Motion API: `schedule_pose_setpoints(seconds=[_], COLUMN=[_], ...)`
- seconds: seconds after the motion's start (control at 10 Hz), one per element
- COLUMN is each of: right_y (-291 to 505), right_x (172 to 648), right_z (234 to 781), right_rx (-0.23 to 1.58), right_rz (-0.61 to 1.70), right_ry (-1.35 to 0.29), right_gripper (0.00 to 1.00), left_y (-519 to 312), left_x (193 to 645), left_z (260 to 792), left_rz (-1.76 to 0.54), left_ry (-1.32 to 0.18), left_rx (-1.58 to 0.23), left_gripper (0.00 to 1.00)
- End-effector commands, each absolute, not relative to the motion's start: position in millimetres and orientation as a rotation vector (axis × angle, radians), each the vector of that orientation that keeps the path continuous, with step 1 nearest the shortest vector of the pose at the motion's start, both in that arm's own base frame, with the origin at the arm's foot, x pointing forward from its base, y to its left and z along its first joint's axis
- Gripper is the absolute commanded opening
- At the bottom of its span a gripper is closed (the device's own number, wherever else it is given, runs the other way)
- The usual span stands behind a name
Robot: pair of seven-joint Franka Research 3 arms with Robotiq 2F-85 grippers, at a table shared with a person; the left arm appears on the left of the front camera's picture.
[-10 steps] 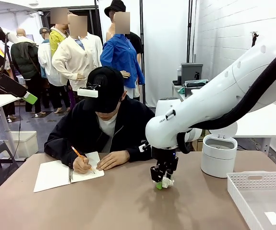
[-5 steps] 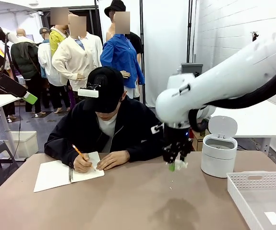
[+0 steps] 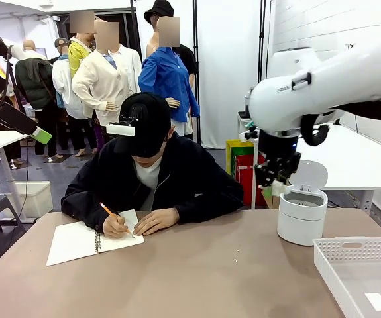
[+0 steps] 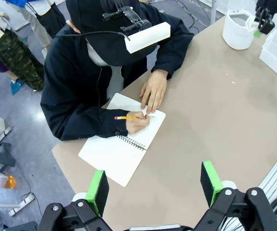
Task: Sort the paper based on its condition.
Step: If a person hands you a paper, place it in the Organizing basket , and if it's crumpled, put it in the Trash can.
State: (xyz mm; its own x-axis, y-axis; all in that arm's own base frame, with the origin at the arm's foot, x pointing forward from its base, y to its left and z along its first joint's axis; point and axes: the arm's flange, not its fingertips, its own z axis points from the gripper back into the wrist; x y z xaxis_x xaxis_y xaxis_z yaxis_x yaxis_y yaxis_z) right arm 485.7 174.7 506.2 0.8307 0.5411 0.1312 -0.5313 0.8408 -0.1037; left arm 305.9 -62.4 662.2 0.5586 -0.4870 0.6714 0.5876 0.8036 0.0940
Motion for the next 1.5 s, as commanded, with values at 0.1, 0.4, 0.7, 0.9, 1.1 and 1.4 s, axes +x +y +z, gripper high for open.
schedule_pose_setpoints(seconds=[0.1, 0.4, 0.7, 0.9, 1.1, 1.4], right_y=[153, 134, 124, 116, 114, 114], right_x=[496, 527, 555, 563, 557, 557], right_z=[502, 487, 469, 463, 465, 465], right_rx=[-0.262, -0.301, -0.358, -0.387, -0.352, -0.352], right_rz=[0.519, 0.487, 0.441, 0.411, 0.447, 0.447], right_ry=[-0.227, -0.221, -0.238, -0.25, -0.229, -0.229], right_gripper=[0.61, 0.61, 0.61, 0.61, 0.61, 0.61], left_y=[-63, -63, -63, -63, -63, -63], left_x=[306, 306, 306, 306, 306, 306], left_z=[662, 662, 662, 662, 662, 662], left_rz=[-0.636, -0.636, -0.636, -0.636, -0.636, -0.636], left_ry=[-0.745, -0.745, -0.745, -0.745, -0.745, -0.745], left_rx=[-0.145, -0.145, -0.145, -0.145, -0.145, -0.145], left_gripper=[1.0, 1.0, 1.0, 1.0, 1.0, 1.0])
